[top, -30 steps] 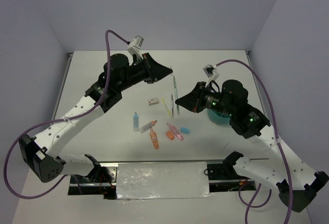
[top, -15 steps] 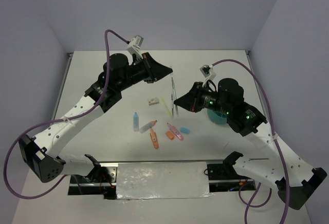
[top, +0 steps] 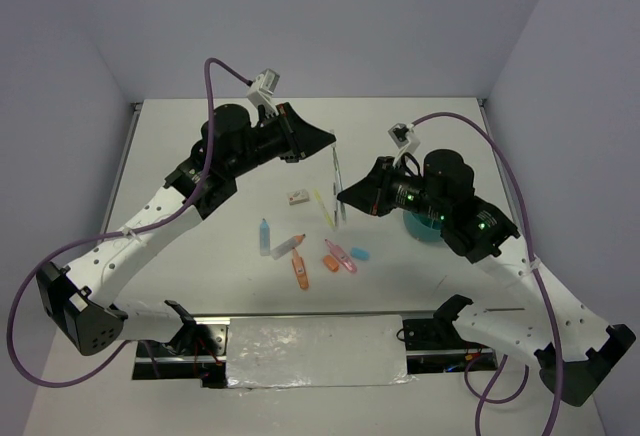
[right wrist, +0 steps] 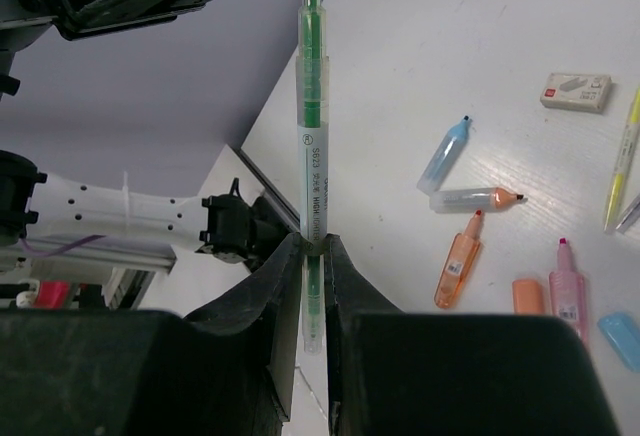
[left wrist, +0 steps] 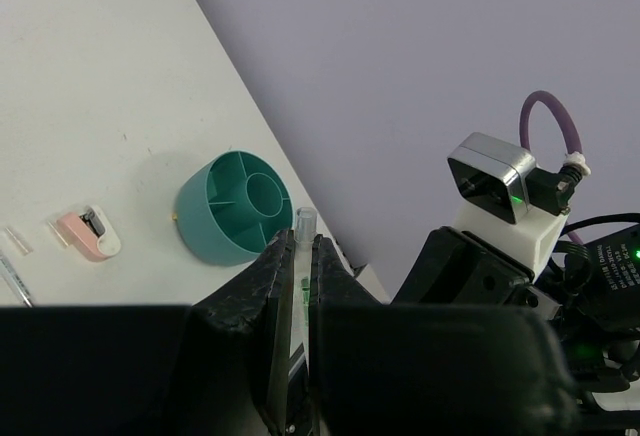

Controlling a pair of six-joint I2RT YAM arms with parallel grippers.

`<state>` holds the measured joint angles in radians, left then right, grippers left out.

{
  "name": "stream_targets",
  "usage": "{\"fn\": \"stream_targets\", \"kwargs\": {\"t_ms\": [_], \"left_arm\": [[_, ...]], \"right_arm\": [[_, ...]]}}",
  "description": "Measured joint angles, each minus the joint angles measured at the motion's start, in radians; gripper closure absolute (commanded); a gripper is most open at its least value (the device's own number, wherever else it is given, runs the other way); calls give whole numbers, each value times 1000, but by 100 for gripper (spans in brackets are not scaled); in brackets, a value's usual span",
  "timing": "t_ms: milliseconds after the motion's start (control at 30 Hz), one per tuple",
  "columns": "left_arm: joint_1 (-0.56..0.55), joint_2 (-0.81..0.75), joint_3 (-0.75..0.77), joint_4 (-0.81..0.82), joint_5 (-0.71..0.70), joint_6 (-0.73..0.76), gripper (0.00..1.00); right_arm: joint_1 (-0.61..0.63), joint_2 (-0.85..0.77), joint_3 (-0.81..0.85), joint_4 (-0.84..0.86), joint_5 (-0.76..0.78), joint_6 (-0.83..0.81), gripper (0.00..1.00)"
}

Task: Sort the stationery into containers
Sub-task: Close the pen cap on the pen.

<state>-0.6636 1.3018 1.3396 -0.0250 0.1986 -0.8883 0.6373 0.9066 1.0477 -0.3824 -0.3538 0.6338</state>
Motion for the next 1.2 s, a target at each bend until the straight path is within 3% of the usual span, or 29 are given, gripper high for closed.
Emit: {"fn": "stream_targets", "kwargs": {"t_ms": [1200], "left_arm": [[22,-21,-39,88,13,-8,100]], "right_arm": [[-8,109,137,-22,44,-71,100]]}}
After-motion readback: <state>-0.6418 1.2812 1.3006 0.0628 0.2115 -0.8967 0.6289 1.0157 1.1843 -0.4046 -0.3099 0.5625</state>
